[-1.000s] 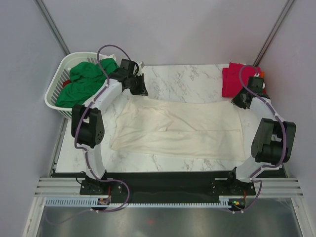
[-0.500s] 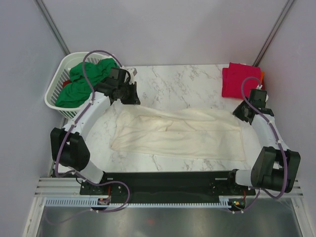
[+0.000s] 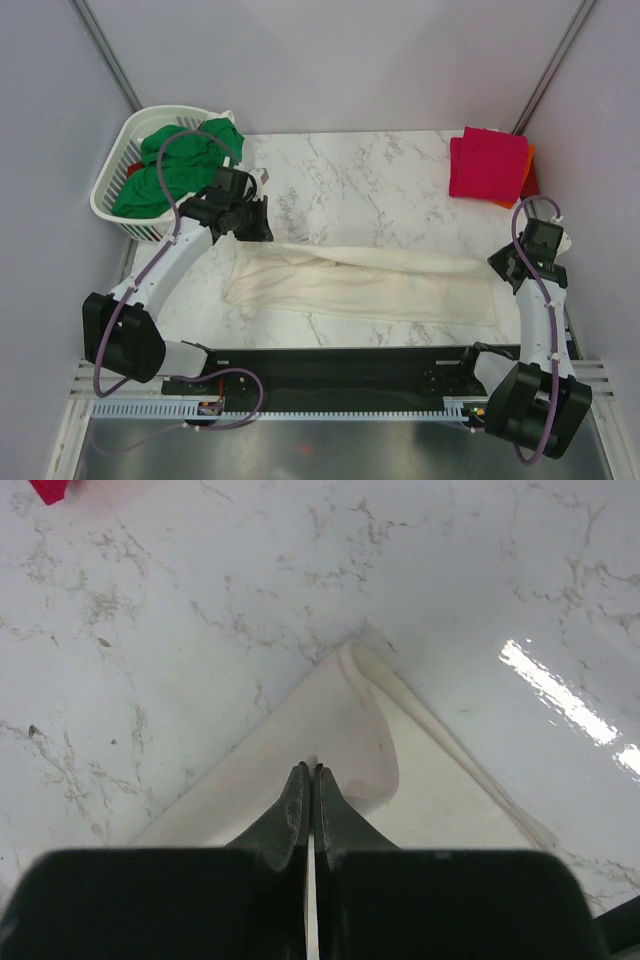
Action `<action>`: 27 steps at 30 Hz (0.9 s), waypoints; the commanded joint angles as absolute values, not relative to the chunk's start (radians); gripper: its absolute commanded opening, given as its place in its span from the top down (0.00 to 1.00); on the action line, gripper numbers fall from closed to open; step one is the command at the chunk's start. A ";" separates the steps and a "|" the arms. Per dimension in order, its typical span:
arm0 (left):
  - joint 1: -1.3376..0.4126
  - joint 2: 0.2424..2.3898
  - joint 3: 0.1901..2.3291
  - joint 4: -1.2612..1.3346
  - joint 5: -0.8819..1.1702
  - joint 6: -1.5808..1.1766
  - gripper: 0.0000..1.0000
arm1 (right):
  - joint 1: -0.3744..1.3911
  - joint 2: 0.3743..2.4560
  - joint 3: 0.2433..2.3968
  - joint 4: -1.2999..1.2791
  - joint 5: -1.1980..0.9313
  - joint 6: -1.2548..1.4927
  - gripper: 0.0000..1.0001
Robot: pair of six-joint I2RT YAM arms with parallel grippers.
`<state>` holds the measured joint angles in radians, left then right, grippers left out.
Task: Fold and stack the t-shirts
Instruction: Fold the tshirt
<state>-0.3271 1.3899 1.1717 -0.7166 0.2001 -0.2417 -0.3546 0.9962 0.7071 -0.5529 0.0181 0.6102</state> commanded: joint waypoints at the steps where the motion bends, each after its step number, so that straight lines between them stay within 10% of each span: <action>1: -0.331 1.321 1.141 -0.718 0.176 -0.253 0.98 | -0.391 0.962 0.669 -0.601 0.003 0.657 1.00; 23: -0.380 1.296 0.976 -0.885 0.111 -0.360 0.90 | -0.509 0.982 0.575 -0.630 -0.046 0.657 1.00; 27: -0.385 1.302 0.993 -0.980 0.106 -0.394 0.72 | -0.525 1.000 0.587 -0.626 -0.038 0.655 0.90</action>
